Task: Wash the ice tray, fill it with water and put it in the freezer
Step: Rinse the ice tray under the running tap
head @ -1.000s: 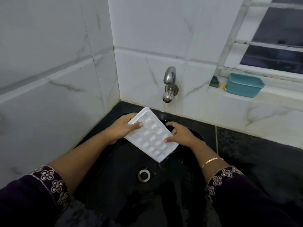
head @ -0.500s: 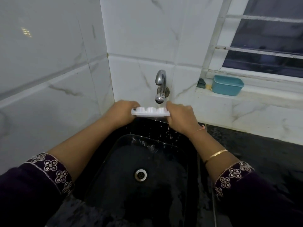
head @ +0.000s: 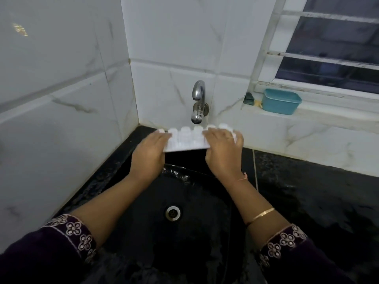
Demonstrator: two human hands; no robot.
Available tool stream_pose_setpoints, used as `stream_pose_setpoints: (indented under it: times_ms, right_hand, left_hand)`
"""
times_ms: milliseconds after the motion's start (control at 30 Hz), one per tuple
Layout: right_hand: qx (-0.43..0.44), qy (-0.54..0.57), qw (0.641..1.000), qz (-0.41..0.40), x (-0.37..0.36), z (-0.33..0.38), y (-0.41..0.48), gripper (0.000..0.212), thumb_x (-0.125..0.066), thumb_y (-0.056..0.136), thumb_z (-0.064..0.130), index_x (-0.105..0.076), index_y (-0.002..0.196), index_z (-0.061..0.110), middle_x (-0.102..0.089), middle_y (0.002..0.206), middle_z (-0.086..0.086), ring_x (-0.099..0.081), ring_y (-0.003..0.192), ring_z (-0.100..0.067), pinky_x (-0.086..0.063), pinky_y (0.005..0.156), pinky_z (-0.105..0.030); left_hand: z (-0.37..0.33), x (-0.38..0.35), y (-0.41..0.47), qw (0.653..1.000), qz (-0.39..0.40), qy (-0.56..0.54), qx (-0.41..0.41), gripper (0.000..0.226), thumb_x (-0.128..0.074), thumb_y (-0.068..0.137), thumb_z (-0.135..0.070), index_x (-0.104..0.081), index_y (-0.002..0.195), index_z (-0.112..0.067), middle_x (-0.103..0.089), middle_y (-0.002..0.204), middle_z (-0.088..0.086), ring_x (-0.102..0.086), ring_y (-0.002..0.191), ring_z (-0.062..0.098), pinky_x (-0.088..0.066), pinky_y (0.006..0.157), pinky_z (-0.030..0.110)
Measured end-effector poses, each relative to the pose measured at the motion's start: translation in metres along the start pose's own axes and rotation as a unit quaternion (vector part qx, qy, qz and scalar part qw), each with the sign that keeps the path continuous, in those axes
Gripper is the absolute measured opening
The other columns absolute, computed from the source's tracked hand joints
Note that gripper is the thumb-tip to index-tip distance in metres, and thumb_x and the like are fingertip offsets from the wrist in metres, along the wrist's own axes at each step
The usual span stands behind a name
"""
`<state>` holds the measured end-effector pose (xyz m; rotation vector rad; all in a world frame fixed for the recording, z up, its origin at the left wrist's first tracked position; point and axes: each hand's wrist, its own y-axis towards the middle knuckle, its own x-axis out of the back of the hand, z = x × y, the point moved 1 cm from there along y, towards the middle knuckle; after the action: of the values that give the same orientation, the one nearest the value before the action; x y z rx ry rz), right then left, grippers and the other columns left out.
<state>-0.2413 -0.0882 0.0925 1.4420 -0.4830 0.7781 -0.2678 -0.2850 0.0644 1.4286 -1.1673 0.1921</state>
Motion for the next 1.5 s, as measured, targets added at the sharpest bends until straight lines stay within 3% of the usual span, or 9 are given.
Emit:
stream_pose_setpoints:
  times_ms: [100, 267, 533, 700, 967, 1133, 1267, 1400, 1500]
  right_hand:
    - [-0.009, -0.018, 0.994, -0.104, 0.011, 0.005, 0.002, 0.045, -0.048, 0.072, 0.003, -0.066, 0.111, 0.018, -0.065, 0.117, 0.003, -0.056, 0.113, -0.022, -0.020, 0.107, -0.047]
    - [-0.104, 0.039, 0.956, 0.272, -0.040, 0.000, -0.059, 0.042, -0.050, 0.075, 0.003, -0.063, 0.110, 0.023, -0.064, 0.108, 0.003, -0.055, 0.107, -0.025, -0.028, 0.093, -0.042]
    - [-0.055, -0.003, 0.991, -0.125, 0.004, 0.010, -0.004, 0.042, -0.048, 0.071, 0.005, -0.066, 0.106, 0.020, -0.063, 0.113, 0.004, -0.050, 0.106, -0.016, -0.022, 0.102, -0.046]
    - [-0.140, 0.017, 0.938, 0.318, -0.037, 0.007, -0.053, 0.034, -0.054, 0.079, 0.011, -0.062, 0.109, 0.025, -0.058, 0.112, 0.002, -0.049, 0.113, -0.024, -0.031, 0.091, -0.041]
    - [-0.072, -0.011, 0.988, -0.138, 0.007, 0.016, -0.004, 0.042, -0.050, 0.070, 0.003, -0.066, 0.104, 0.020, -0.061, 0.105, 0.000, -0.045, 0.100, -0.016, -0.023, 0.098, -0.045]
    - [-0.150, 0.038, 0.938, 0.310, -0.035, 0.008, -0.047, 0.040, -0.053, 0.081, 0.010, -0.059, 0.117, 0.024, -0.050, 0.118, -0.002, -0.045, 0.114, -0.025, -0.032, 0.094, -0.044]
    - [-0.096, -0.005, 0.994, 0.061, -0.012, 0.016, -0.016, 0.045, -0.062, 0.062, -0.003, -0.066, 0.102, 0.017, -0.059, 0.104, -0.007, -0.056, 0.096, -0.031, -0.033, 0.090, -0.049]
    - [-0.044, -0.014, 0.976, -0.212, 0.036, 0.028, 0.020, 0.043, -0.055, 0.069, -0.001, -0.066, 0.105, 0.019, -0.061, 0.105, -0.003, -0.047, 0.102, -0.020, -0.024, 0.099, -0.046]
    - [-0.071, -0.061, 0.986, -0.137, 0.022, 0.029, -0.004, 0.042, -0.048, 0.075, 0.002, -0.063, 0.109, 0.021, -0.058, 0.110, -0.002, -0.045, 0.106, -0.020, -0.024, 0.100, -0.046]
  left_hand:
    - [-0.006, 0.009, 0.007, 0.998, -0.059, -0.031, 0.013, 0.054, -0.051, 0.072, 0.012, -0.062, 0.122, -0.006, -0.062, 0.126, 0.010, -0.052, 0.124, 0.030, -0.042, 0.100, 0.040]
    - [-0.011, -0.009, -0.027, 0.950, 0.276, -0.009, 0.148, 0.039, -0.050, 0.086, -0.006, -0.063, 0.119, -0.022, -0.064, 0.117, 0.005, -0.060, 0.107, 0.029, -0.047, 0.087, 0.034]
    - [-0.008, 0.007, 0.007, 0.999, -0.041, 0.014, 0.025, 0.052, -0.055, 0.068, 0.011, -0.064, 0.116, -0.007, -0.065, 0.120, 0.008, -0.055, 0.119, 0.029, -0.043, 0.100, 0.042]
    - [-0.018, -0.003, -0.013, 0.934, 0.310, 0.102, 0.144, 0.029, -0.052, 0.084, -0.008, -0.067, 0.106, -0.021, -0.066, 0.111, 0.004, -0.059, 0.106, 0.025, -0.039, 0.098, 0.032]
    - [-0.009, 0.009, 0.011, 0.997, -0.048, 0.042, 0.037, 0.040, -0.057, 0.071, 0.011, -0.066, 0.107, -0.001, -0.067, 0.114, 0.011, -0.062, 0.109, 0.031, -0.042, 0.102, 0.046]
    - [-0.009, -0.005, -0.007, 0.938, 0.297, 0.113, 0.137, 0.025, -0.053, 0.084, -0.007, -0.065, 0.104, -0.018, -0.067, 0.106, 0.005, -0.060, 0.102, 0.026, -0.036, 0.103, 0.035]
    - [-0.008, 0.004, 0.004, 0.989, 0.083, 0.049, 0.116, 0.032, -0.053, 0.076, 0.008, -0.065, 0.101, -0.007, -0.068, 0.104, 0.011, -0.062, 0.096, 0.033, -0.036, 0.106, 0.043]
    - [-0.024, 0.032, 0.029, 0.982, -0.187, -0.002, 0.020, 0.024, -0.055, 0.076, 0.013, -0.060, 0.095, 0.000, -0.064, 0.121, 0.014, -0.051, 0.108, 0.024, -0.046, 0.094, 0.049]
    - [-0.019, 0.023, 0.017, 0.993, -0.109, 0.021, 0.035, 0.024, -0.051, 0.077, 0.010, -0.057, 0.097, -0.002, -0.062, 0.120, 0.018, -0.054, 0.107, 0.031, -0.045, 0.094, 0.048]
